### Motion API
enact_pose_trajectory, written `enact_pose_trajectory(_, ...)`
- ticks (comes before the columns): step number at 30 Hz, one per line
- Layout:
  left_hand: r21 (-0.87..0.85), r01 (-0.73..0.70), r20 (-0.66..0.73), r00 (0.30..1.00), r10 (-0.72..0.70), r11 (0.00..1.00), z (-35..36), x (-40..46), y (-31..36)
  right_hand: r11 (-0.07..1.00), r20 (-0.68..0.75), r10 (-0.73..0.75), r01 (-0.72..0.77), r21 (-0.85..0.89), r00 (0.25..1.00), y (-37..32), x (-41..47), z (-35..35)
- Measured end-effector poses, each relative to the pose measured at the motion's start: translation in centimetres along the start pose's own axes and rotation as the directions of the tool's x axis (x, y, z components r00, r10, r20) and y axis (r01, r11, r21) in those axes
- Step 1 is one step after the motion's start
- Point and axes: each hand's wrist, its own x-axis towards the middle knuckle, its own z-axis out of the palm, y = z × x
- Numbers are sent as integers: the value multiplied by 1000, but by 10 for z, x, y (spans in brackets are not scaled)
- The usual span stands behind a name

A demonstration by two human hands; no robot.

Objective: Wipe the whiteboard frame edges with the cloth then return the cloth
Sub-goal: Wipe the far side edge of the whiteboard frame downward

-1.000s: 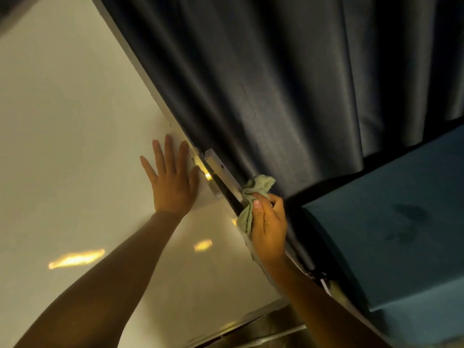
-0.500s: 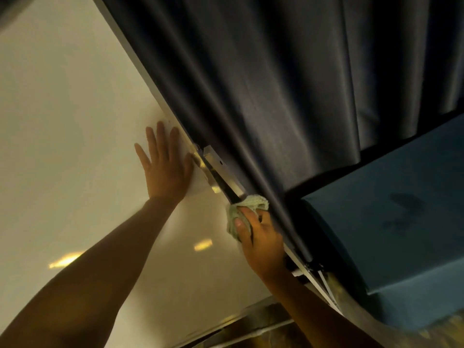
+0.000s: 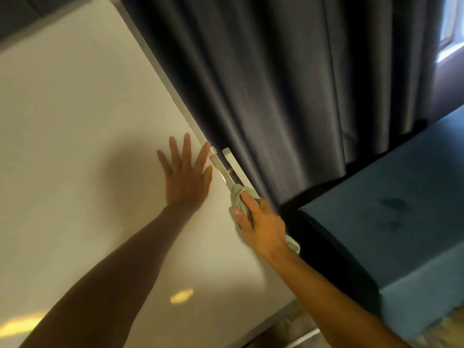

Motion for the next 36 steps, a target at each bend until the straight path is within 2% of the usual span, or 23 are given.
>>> enact_pose_trajectory(5, 22, -69, 22, 997, 68, 997, 14, -4, -9, 993, -87, -14, 3, -119, 996, 1, 2, 22)
enact_pose_trajectory(8, 10, -79, 8, 997, 79, 997, 13, -5, -10, 998, -182, 54, -61, -34, 982, 2, 1, 26)
enact_pose_trajectory(11, 6, -91, -14, 996, 91, 996, 14, -7, -9, 981, -253, 186, -164, 108, 949, -2, -2, 23)
enact_pose_trajectory(14, 14, -88, -32, 996, 89, 996, 14, -2, -4, 987, -286, 151, -129, 95, 946, 0, 0, 17)
enact_pose_trajectory(19, 12, -85, -24, 996, 86, 996, 13, 2, 1, 988, -175, -64, 37, -153, 982, 4, 8, 9)
enact_pose_trajectory(23, -14, -90, -41, 995, 89, 996, 15, 4, 0, 978, -55, -109, 97, -183, 993, 6, 16, 8)
enact_pose_trajectory(26, -20, -76, -45, 996, 75, 997, 17, 2, 0, 977, 38, -111, 116, -181, 993, 15, 16, 6)
enact_pose_trajectory(28, -33, -66, -45, 997, 64, 997, 18, -1, 1, 980, 65, -57, 68, -188, 996, 21, 13, 8)
enact_pose_trajectory(30, -49, -64, -33, 997, 63, 997, 17, -4, 3, 992, 73, -2, 11, -128, 997, 26, 7, 8)
enact_pose_trajectory(32, -31, -51, -15, 999, 51, 998, 14, -7, 2, 999, 89, -10, 15, -52, 996, 28, -3, 6)
enact_pose_trajectory(36, -74, -72, -43, 997, 69, 995, 10, -9, 3, 999, 151, 39, -34, -34, 988, 36, -28, -4)
